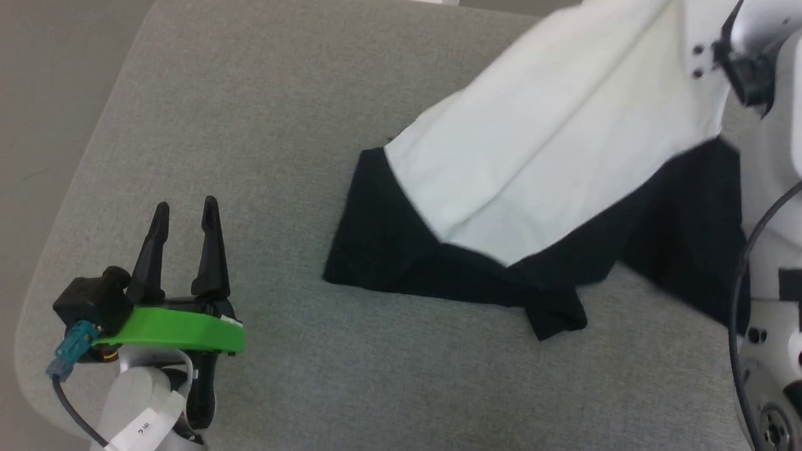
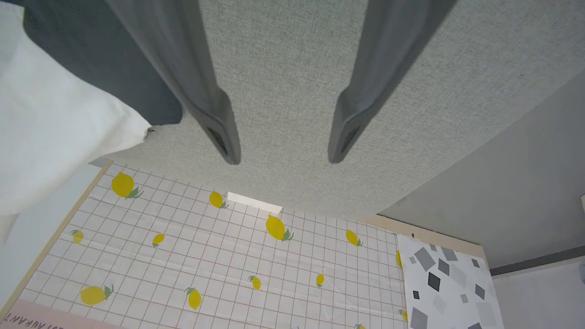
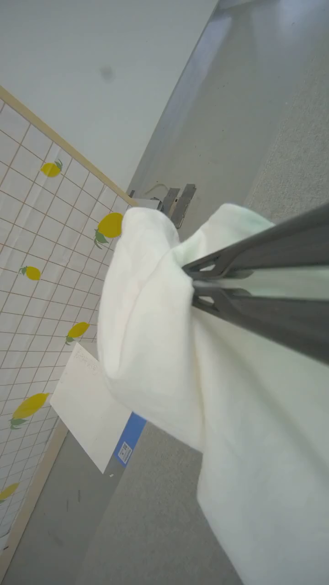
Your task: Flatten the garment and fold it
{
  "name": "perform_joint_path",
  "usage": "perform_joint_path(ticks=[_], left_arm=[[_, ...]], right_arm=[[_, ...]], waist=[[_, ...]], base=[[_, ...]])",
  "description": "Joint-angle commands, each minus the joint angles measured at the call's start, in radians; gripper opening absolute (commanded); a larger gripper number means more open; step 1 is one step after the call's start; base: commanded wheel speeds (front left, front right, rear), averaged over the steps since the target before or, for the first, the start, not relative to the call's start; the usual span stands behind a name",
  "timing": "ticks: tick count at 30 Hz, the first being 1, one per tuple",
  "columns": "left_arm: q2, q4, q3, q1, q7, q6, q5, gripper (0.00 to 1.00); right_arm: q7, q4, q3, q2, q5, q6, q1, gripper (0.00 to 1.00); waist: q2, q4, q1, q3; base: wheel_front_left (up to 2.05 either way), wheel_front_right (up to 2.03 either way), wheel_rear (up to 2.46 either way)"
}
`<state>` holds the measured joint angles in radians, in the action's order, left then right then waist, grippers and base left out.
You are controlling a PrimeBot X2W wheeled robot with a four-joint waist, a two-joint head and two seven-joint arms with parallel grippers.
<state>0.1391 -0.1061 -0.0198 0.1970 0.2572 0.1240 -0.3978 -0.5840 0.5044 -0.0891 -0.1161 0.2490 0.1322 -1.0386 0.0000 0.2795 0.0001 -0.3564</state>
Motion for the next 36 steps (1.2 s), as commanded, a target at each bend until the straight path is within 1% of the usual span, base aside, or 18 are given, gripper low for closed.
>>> perform_joint_path(ticks=[1, 3, 4, 5, 8, 12, 14, 16, 18, 21, 23, 25, 29, 32, 33, 34, 36], left_arm=[[0.005, -0.006, 0.003, 0.017, 0.004, 0.007, -0.004, 1.00], [0.006, -0.013, 0.005, 0.016, 0.004, 0.007, -0.007, 1.00], [0.006, -0.017, 0.007, 0.013, 0.004, 0.007, -0.008, 1.00], [0.007, -0.021, 0.007, 0.010, 0.005, 0.007, -0.008, 1.00], [0.010, -0.029, 0.011, 0.001, 0.005, 0.007, -0.007, 1.00], [0.015, -0.035, 0.016, -0.012, 0.005, 0.007, -0.003, 1.00], [0.017, -0.037, 0.018, -0.023, 0.005, 0.007, 0.000, 1.00], [0.017, -0.040, 0.015, -0.037, 0.005, 0.007, 0.005, 1.00], [0.017, -0.041, 0.009, -0.057, 0.005, 0.007, 0.011, 1.00], [0.011, -0.044, 0.005, -0.084, 0.005, 0.007, 0.020, 1.00], [0.007, -0.042, -0.002, -0.103, 0.005, 0.007, 0.025, 1.00], [0.003, -0.040, -0.003, -0.119, 0.005, 0.007, 0.029, 1.00], [-0.005, -0.037, -0.001, -0.139, 0.005, 0.007, 0.036, 1.00], [-0.011, -0.037, 0.005, -0.147, 0.005, 0.007, 0.033, 1.00], [-0.012, -0.036, 0.007, -0.149, 0.005, 0.007, 0.031, 1.00], [-0.011, -0.037, 0.010, -0.151, 0.005, 0.007, 0.027, 1.00], [-0.008, -0.037, 0.011, -0.151, 0.005, 0.007, 0.023, 1.00]], right_arm=[[0.032, 0.032, -0.020, 0.006, 0.027, -0.002, -0.016, 0.00], [0.018, 0.082, -0.041, 0.020, 0.060, -0.002, -0.012, 0.00], [0.011, 0.101, -0.047, 0.026, 0.066, -0.002, -0.008, 0.32], [0.012, 0.119, -0.048, 0.032, 0.070, -0.002, -0.005, 1.00], [0.057, 0.148, -0.051, 0.041, 0.060, -0.002, 0.003, 1.00], [0.176, 0.144, -0.059, 0.050, 0.002, -0.002, 0.024, 1.00], [0.236, 0.127, -0.071, 0.054, -0.046, -0.002, 0.053, 1.00], [0.275, 0.109, -0.072, 0.058, -0.100, -0.002, 0.098, 1.00], [0.290, 0.087, -0.053, 0.061, -0.137, -0.002, 0.157, 1.00], [0.316, 0.020, -0.064, 0.064, -0.208, -0.002, 0.265, 1.00], [0.319, -0.031, -0.053, 0.064, -0.225, -0.002, 0.343, 1.00], [0.300, -0.075, -0.047, 0.065, -0.259, -0.002, 0.428, 1.00], [0.228, -0.170, -0.021, 0.065, -0.268, -0.002, 0.584, 1.00], [0.119, -0.212, 0.014, 0.055, -0.272, -0.002, 0.680, 1.00], [0.066, -0.223, 0.030, 0.048, -0.274, -0.002, 0.711, 1.00], [0.014, -0.235, 0.051, 0.037, -0.272, -0.002, 0.735, 1.00], [-0.046, -0.259, 0.074, 0.022, -0.274, -0.002, 0.754, 1.00]], waist=[[0.0000, 0.013, -0.0001, -0.008], [0.0000, 0.012, -0.0001, -0.002], [0.0000, 0.010, -0.0001, 0.002], [0.0000, 0.007, -0.0001, 0.009], [0.0000, -0.006, -0.0001, 0.034], [0.0000, -0.027, -0.0001, 0.085], [0.0000, -0.037, -0.0001, 0.117], [0.0000, -0.052, -0.0001, 0.148], [0.0000, -0.071, -0.0001, 0.176], [0.0000, -0.092, -0.0001, 0.215], [0.0000, -0.109, -0.0001, 0.233], [0.0000, -0.119, -0.0001, 0.249], [0.0000, -0.128, -0.0001, 0.265], [0.0000, -0.128, -0.0001, 0.266], [0.0000, -0.127, -0.0001, 0.264], [0.0000, -0.126, -0.0001, 0.261], [0.0000, -0.124, -0.0001, 0.248]], base=[[0.00, 0.00, 0.00], [0.00, 0.00, 0.00], [0.00, 0.00, 0.00], [0.00, 0.00, 0.00], [0.00, 0.00, 0.00], [0.00, 0.00, 0.00], [0.00, 0.00, 0.00], [0.00, 0.00, 0.00], [0.00, 0.00, 0.00], [0.00, 0.00, 0.00], [0.00, 0.00, 0.00], [0.00, 0.00, 0.00], [0.00, 0.00, 0.00], [0.00, 0.00, 0.00], [0.00, 0.00, 0.00], [0.00, 0.00, 0.00], [0.00, 0.00, 0.00]])
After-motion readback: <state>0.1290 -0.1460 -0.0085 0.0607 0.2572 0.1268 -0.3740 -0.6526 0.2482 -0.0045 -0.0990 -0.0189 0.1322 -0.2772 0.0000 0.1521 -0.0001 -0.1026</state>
